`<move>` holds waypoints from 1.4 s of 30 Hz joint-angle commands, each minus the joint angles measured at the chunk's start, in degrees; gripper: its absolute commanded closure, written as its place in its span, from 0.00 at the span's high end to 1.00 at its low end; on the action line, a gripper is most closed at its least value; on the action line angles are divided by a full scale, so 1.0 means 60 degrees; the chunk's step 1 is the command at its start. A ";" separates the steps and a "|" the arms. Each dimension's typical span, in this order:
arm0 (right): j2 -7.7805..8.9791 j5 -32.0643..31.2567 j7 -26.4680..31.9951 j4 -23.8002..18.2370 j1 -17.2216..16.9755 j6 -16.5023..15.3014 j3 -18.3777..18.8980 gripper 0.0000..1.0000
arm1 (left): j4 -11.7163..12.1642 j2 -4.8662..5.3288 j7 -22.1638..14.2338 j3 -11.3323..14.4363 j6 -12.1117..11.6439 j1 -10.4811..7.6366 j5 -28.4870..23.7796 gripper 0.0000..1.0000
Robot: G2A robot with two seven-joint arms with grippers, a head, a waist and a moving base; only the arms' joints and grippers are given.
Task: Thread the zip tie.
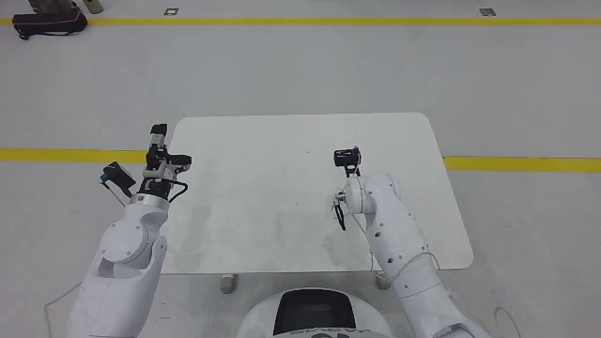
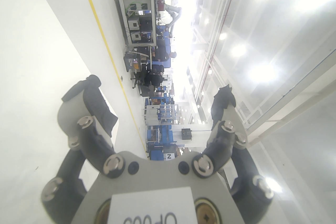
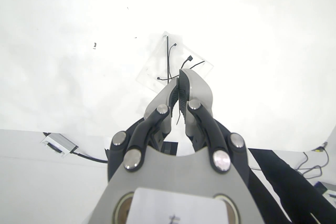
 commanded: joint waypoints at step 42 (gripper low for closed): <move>0.0622 0.7707 -0.1884 -0.0822 -0.0982 -0.4179 0.3069 0.00 | 0.0000 0.0000 0.0000 0.0000 0.0000 0.0000 0.0000 1.00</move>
